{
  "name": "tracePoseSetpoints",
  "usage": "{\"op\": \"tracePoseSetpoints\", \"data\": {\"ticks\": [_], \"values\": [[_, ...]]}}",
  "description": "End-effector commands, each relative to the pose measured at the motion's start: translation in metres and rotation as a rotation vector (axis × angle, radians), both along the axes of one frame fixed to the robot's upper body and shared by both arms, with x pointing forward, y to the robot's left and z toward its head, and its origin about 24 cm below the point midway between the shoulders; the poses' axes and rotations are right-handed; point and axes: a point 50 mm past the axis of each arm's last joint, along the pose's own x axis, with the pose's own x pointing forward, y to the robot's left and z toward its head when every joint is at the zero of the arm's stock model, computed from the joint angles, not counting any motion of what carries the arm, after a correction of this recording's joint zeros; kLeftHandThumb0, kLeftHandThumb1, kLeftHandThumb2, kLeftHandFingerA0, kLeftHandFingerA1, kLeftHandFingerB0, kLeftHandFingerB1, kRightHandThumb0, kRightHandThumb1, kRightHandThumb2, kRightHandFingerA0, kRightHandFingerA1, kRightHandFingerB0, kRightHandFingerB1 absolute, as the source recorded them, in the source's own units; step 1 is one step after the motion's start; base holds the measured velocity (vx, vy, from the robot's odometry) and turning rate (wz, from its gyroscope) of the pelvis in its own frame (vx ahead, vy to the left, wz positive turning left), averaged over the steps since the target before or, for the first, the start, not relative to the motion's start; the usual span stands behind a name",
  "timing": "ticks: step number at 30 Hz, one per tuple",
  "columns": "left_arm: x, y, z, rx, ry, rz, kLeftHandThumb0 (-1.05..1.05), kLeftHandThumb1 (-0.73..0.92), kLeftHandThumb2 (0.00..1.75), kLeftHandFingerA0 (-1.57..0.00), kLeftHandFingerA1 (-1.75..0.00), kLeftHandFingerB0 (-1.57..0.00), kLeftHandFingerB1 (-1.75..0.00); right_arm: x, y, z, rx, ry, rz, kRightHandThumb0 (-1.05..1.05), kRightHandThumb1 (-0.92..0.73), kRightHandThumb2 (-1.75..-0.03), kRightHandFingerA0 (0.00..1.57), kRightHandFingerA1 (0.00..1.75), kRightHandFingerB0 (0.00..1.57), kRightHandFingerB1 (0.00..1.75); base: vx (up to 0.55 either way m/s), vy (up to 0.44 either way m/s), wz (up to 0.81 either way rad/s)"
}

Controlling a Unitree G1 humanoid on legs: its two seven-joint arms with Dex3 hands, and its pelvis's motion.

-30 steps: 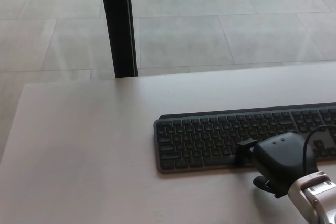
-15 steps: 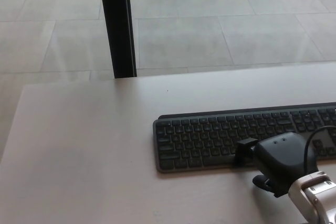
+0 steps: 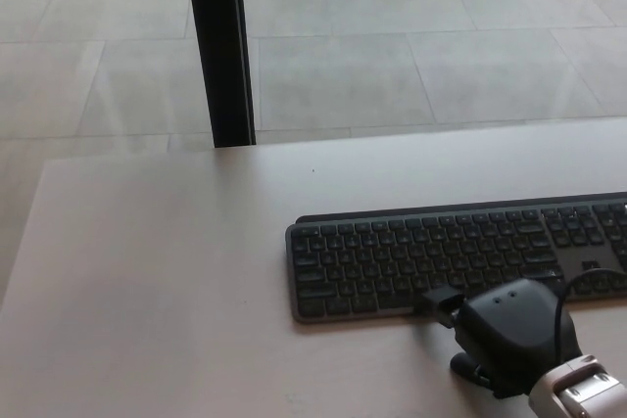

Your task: The robot uses its right fingers to click on the space key of the black keyboard placed on the center of the white desk.

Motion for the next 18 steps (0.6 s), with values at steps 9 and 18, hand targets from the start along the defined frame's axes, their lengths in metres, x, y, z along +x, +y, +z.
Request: {"op": "tracePoseSetpoints", "data": {"ticks": [9, 18], "values": [[-0.003, 0.007, 0.006, 0.023, -0.017, 0.021, -0.55, 0.74, 0.62, -0.74, -0.64, -0.57, -0.51, 0.001, -0.017, -0.01, -0.069, 0.086, -0.077, -0.39, -0.63, -0.64, 0.82, 1.64, 0.55, 0.47, 0.0, 0.0, 0.0], [-0.004, 0.006, 0.005, 0.027, -0.007, 0.021, -0.55, 0.74, 0.62, -0.74, -0.64, -0.58, -0.52, 0.004, -0.017, -0.009, -0.04, 0.063, -0.079, -0.4, -0.6, -0.64, 0.81, 1.63, 0.56, 0.48, 0.0, 0.0, 0.0]]}}
